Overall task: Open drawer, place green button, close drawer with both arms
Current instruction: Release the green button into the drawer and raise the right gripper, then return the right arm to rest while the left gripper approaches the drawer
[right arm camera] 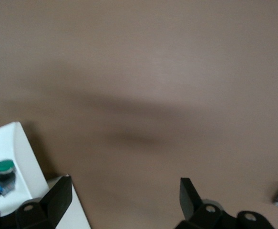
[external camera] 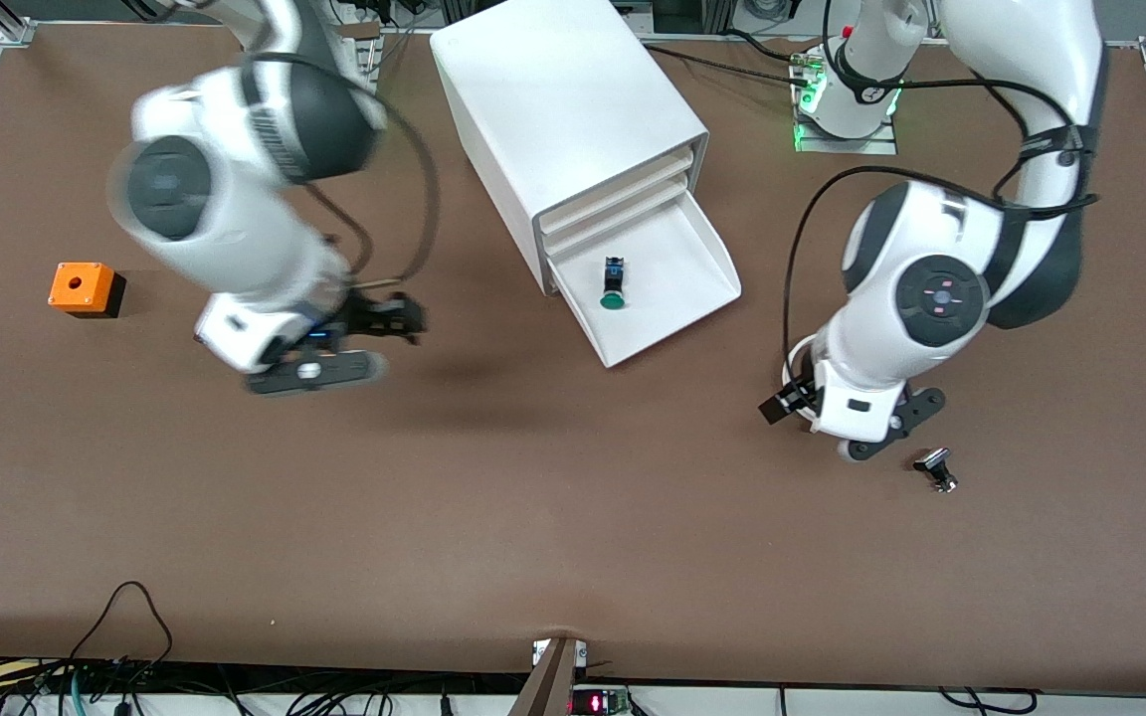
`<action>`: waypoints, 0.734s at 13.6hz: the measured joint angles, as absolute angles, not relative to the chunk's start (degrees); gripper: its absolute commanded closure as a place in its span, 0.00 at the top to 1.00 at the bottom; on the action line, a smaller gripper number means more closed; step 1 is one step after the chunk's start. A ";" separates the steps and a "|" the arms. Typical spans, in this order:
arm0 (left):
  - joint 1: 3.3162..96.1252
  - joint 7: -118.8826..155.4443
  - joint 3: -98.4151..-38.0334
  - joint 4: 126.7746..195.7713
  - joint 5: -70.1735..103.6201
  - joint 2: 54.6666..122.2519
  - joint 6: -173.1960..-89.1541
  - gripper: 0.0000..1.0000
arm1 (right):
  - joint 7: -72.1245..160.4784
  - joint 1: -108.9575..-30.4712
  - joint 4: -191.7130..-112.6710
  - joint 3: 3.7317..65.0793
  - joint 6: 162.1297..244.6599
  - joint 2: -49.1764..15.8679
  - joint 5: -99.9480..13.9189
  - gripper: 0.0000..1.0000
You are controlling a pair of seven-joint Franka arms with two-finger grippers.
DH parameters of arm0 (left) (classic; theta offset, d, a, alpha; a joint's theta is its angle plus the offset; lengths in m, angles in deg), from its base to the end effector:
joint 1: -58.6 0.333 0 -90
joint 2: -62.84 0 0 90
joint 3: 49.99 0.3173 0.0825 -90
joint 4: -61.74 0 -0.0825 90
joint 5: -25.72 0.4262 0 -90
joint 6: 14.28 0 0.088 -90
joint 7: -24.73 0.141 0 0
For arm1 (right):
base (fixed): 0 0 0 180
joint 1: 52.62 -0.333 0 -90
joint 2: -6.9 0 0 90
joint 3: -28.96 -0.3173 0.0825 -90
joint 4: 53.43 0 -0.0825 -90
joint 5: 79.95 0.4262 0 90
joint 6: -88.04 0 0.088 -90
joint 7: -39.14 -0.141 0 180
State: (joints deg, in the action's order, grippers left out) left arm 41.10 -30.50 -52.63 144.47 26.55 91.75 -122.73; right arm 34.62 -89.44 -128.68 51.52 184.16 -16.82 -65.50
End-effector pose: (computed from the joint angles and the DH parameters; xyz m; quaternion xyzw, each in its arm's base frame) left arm 0.6895 -0.2465 0.3450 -0.9531 -0.3014 0.0245 0.0134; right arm 0.6715 0.2504 0.4778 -0.9952 -0.0844 0.0177 0.0453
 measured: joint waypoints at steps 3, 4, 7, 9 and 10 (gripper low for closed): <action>38.71 -32.44 -52.73 148.89 26.81 92.02 -127.80 0.99 | 48.89 -80.79 -136.14 51.94 180.71 -7.43 -66.11 1.00; 37.80 -32.51 -52.80 150.69 26.82 92.06 -129.58 0.99 | 53.39 -77.91 -138.69 51.95 179.79 -4.39 -67.25 1.00; 35.01 -32.77 -52.91 156.09 26.83 92.14 -134.44 0.99 | 62.68 -70.53 -143.89 50.29 178.51 1.25 -70.22 1.00; 33.87 -33.01 -52.97 159.05 26.83 92.20 -137.78 0.99 | 63.17 -67.00 -148.21 45.74 180.13 4.69 -73.83 1.00; 33.43 -33.18 -53.04 160.76 26.83 92.25 -139.99 0.99 | 63.03 -65.95 -150.38 43.66 180.98 6.38 -74.95 1.00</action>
